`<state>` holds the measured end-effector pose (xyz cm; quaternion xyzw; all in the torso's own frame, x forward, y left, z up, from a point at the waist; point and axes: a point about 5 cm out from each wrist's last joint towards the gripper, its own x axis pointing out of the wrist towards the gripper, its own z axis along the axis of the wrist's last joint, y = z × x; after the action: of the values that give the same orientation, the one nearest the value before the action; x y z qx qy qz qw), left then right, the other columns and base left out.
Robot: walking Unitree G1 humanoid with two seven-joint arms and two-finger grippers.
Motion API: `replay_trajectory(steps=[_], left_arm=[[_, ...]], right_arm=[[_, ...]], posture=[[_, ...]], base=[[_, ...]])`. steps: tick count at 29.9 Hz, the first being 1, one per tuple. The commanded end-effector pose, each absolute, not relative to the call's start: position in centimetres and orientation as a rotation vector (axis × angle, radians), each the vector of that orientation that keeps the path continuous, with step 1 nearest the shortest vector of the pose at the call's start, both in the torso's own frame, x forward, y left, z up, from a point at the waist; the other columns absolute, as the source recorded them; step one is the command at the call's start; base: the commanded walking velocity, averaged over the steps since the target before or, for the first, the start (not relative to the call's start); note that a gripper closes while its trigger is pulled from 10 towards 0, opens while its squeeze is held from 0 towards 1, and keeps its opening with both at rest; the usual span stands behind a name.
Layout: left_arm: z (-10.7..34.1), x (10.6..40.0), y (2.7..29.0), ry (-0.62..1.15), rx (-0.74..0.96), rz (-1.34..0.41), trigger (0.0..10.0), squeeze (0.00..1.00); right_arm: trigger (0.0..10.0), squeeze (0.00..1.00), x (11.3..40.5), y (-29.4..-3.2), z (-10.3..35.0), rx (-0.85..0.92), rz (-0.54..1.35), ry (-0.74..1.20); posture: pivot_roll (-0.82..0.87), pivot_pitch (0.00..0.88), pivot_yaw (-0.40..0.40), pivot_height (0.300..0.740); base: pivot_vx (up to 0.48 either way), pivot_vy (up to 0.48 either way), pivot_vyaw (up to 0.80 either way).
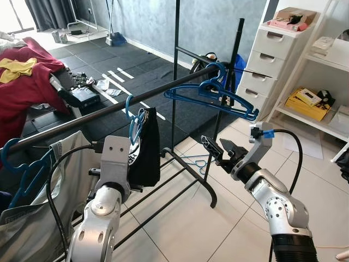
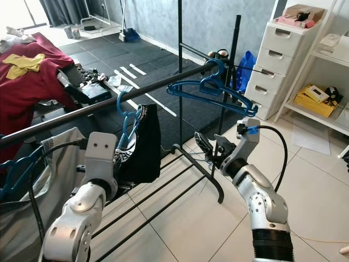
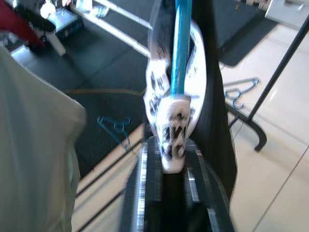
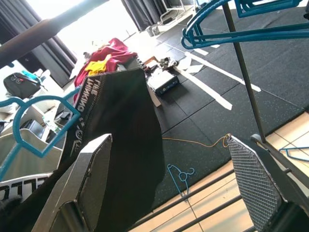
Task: Hang hanger
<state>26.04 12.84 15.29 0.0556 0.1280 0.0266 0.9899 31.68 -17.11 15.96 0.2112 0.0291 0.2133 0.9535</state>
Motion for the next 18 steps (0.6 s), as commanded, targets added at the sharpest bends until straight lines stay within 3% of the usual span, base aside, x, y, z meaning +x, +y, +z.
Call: replay_trajectory(steps=[1, 5, 6, 7, 10, 18], left_arm=[[13.8, 25.6, 11.9, 0.344, 0.065, 0.043, 10.0, 1.0], [13.7, 25.4, 11.4, 0.362, 0.065, -0.001, 10.0, 1.0], [14.1, 25.3, 10.7, 0.327, 0.054, -0.109, 10.0, 1.0], [14.1, 25.3, 10.7, 0.327, 0.054, -0.109, 10.0, 1.0], [15.8, 24.3, 9.6, 0.185, -0.009, -0.431, 10.0, 1.0], [17.2, 22.5, 10.2, 0.116, -0.159, -0.635, 10.0, 1.0]], right_arm=[[10.0, 0.0, 31.7, -17.1, 15.7, 0.444, 0.428, 0.076], [10.0, 0.0, 31.8, -17.1, 15.7, 0.446, 0.427, 0.079], [10.0, 0.0, 31.8, -17.1, 15.7, 0.447, 0.427, 0.08], [10.0, 0.0, 31.8, -17.1, 15.7, 0.447, 0.427, 0.08], [10.0, 0.0, 31.8, -17.1, 15.7, 0.453, 0.429, 0.081], [10.0, 0.0, 31.8, -17.1, 15.7, 0.459, 0.429, 0.083]], posture=[[-0.11, 0.099, -0.009, 0.74], [-0.11, 0.099, -0.009, 0.74], [-0.11, 0.1, -0.011, 0.74], [-0.11, 0.1, -0.011, 0.74], [-0.11, 0.101, -0.012, 0.74], [-0.11, 0.104, -0.014, 0.74]], base=[[0.0, 0.0, 0.0], [0.0, 0.0, 0.0], [0.0, 0.0, 0.0], [0.0, 0.0, 0.0], [0.0, 0.0, 0.0], [0.0, 0.0, 0.0]])
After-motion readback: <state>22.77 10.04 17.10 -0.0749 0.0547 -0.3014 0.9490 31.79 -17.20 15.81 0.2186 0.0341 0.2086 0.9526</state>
